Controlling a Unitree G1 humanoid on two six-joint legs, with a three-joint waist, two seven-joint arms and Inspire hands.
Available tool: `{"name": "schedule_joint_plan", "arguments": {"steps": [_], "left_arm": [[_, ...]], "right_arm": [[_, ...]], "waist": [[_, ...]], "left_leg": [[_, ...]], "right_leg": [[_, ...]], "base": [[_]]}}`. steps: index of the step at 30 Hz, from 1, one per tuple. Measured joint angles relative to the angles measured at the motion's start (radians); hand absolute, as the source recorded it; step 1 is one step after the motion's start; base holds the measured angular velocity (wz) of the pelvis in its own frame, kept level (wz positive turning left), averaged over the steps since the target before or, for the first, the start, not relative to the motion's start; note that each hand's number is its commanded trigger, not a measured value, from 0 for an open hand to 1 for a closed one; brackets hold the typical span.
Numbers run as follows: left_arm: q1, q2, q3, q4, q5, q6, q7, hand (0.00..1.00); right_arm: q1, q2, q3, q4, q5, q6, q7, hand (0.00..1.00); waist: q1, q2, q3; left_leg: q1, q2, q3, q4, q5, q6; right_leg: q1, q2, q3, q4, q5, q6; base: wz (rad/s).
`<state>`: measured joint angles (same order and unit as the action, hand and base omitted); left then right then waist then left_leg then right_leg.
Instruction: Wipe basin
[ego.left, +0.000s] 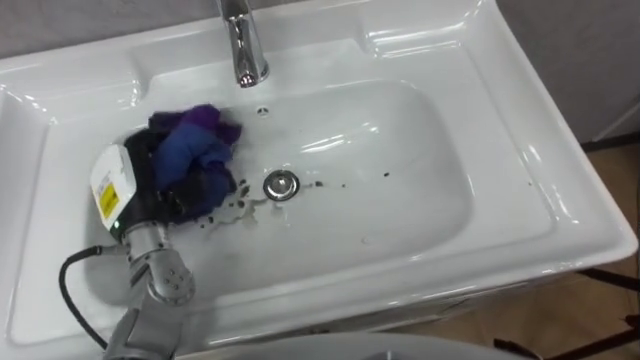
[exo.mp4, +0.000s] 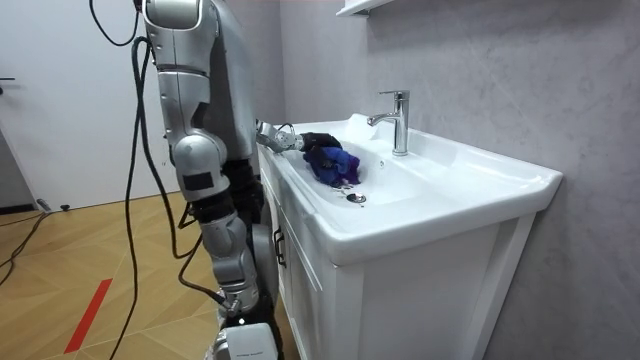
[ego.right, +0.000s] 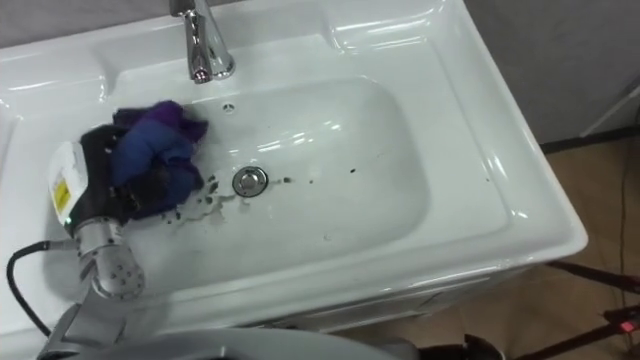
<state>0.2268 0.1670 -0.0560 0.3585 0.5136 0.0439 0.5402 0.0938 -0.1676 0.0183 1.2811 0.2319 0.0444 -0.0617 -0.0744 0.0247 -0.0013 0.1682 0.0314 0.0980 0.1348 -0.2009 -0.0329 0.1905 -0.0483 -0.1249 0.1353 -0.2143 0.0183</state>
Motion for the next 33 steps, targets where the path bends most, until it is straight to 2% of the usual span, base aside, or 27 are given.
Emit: {"name": "schedule_joint_plan", "arguments": {"steps": [4, 9, 14, 20, 23, 25, 26, 33], "left_arm": [[-0.004, 0.002, 0.002, 0.050, 0.001, -0.002, 0.001, 1.00], [-0.034, 0.009, 0.010, 0.115, 0.030, 0.001, -0.004, 1.00], [-0.033, 0.015, 0.027, 0.134, 0.075, 0.007, -0.007, 1.00], [-0.033, 0.015, 0.051, 0.170, 0.145, 0.019, -0.007, 1.00], [-0.033, 0.015, 0.053, 0.171, 0.177, 0.023, -0.006, 1.00], [-0.027, 0.015, 0.050, 0.170, 0.225, 0.038, -0.006, 1.00], [-0.025, 0.015, 0.050, 0.170, 0.232, 0.040, -0.006, 1.00], [-0.034, 0.015, 0.017, 0.172, 0.344, 0.096, -0.042, 1.00]], "right_arm": [[0.007, -0.008, -0.002, -0.008, -0.003, 0.000, -0.001, 0.00], [0.008, -0.017, -0.004, -0.011, -0.007, 0.015, 0.001, 0.00], [0.035, -0.020, -0.004, -0.038, -0.008, 0.024, -0.001, 0.00], [0.049, -0.024, -0.018, -0.023, -0.056, 0.061, -0.012, 0.00], [0.047, -0.024, -0.022, -0.023, -0.116, 0.092, -0.011, 0.00], [0.047, -0.025, -0.023, -0.028, -0.168, 0.113, -0.011, 0.00], [0.047, -0.025, -0.023, -0.030, -0.175, 0.118, -0.010, 0.00], [0.044, -0.028, -0.021, -0.037, -0.231, 0.171, 0.010, 0.00]], "waist": [[-0.002, 0.007, -0.0031], [-0.003, 0.014, -0.0022], [-0.003, 0.015, -0.0028], [-0.004, 0.018, -0.0056], [-0.004, 0.019, -0.0076], [-0.004, 0.019, -0.0185], [-0.004, 0.019, -0.0206], [-0.005, 0.019, -0.0213]], "left_leg": [[0.008, 0.000, 0.015, 0.000, 0.000, 0.000], [0.010, 0.004, 0.032, 0.000, 0.000, 0.000], [0.020, 0.007, 0.045, 0.000, 0.000, 0.000], [0.030, 0.008, 0.060, 0.000, 0.000, 0.000], [0.028, 0.008, 0.061, 0.000, 0.000, 0.000], [0.027, 0.009, 0.061, 0.000, 0.000, 0.000], [0.028, 0.009, 0.061, 0.000, 0.000, 0.000], [0.037, 0.011, 0.060, -0.002, 0.000, 0.000]], "right_leg": [[0.000, 0.000, 0.015, 0.001, 0.000, 0.000], [-0.001, 0.003, 0.026, 0.002, 0.000, 0.000], [0.000, 0.006, 0.042, 0.004, 0.001, -0.001], [0.002, 0.007, 0.053, 0.009, 0.000, -0.002], [-0.002, 0.007, 0.054, 0.007, 0.000, -0.002], [-0.009, 0.008, 0.057, 0.010, 0.000, -0.002], [-0.011, 0.008, 0.057, 0.014, 0.000, -0.002], [0.002, 0.008, 0.041, 0.018, 0.000, -0.003]], "base": [[-0.13], [-0.07], [-0.10], [-0.08], [0.00], [-0.05], [-0.07], [0.02]]}}
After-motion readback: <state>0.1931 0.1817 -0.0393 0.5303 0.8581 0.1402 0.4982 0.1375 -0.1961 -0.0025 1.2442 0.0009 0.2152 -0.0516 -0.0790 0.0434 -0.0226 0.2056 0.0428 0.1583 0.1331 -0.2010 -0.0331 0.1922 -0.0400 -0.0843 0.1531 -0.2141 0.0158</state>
